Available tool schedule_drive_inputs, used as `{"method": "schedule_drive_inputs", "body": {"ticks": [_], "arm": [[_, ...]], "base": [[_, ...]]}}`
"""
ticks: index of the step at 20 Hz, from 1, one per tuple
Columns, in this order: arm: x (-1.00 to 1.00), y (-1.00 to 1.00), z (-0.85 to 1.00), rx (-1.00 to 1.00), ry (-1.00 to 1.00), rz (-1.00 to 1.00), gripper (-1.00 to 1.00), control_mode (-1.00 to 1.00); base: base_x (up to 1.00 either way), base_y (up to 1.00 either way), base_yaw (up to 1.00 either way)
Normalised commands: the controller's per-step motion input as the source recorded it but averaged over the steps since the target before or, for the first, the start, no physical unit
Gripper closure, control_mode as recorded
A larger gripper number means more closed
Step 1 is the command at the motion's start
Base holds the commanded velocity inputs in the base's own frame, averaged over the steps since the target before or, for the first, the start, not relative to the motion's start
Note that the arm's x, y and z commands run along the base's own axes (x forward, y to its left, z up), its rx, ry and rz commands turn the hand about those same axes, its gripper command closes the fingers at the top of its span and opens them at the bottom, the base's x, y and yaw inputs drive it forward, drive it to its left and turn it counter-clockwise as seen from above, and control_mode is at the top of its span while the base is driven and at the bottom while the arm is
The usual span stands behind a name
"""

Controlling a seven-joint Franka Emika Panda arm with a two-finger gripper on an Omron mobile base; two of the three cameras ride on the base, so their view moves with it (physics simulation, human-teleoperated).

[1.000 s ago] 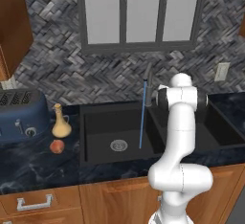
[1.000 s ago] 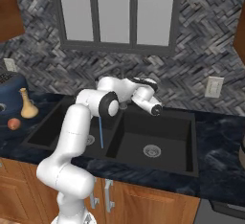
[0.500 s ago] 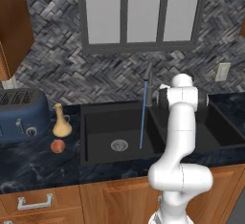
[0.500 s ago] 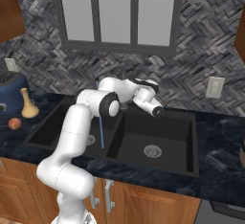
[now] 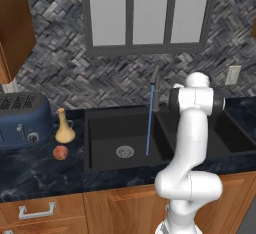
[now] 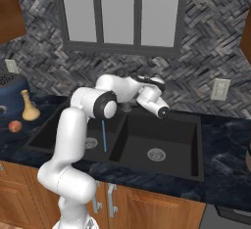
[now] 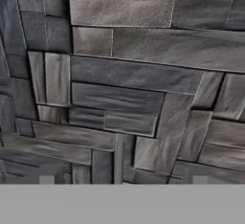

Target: Turn on the sink faucet. Then move the onion from the counter to the sink. Turn off the sink. Move the vegetable from the sink to the pot next to the stove. Finally move the pot to the rear left burner.

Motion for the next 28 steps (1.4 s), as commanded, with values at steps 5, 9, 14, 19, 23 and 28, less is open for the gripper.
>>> {"method": "schedule_drive_inputs", "body": {"ticks": [5, 9, 14, 19, 23, 28], "arm": [[-0.67, -0.27, 0.46, 0.0, 0.0, -0.05, -1.0, -1.0], [-0.8, -0.13, 0.44, 0.0, 0.0, -0.04, -1.0, -1.0], [-0.96, 0.0, 0.44, 0.0, -0.01, -0.03, -1.0, -1.0], [-0.99, 0.06, 0.37, 0.0, -0.01, -0.02, -1.0, -1.0], [-0.95, 0.19, 0.29, -0.01, 0.0, 0.0, -1.0, -1.0], [-0.86, 0.35, 0.22, -0.09, 0.0, 0.0, -1.0, -1.0]], "base": [[0.0, 0.0, 0.0], [0.0, 0.0, 0.0], [0.0, 0.0, 0.0], [0.0, 0.0, 0.0], [0.0, 0.0, 0.0], [0.0, 0.0, 0.0]]}}
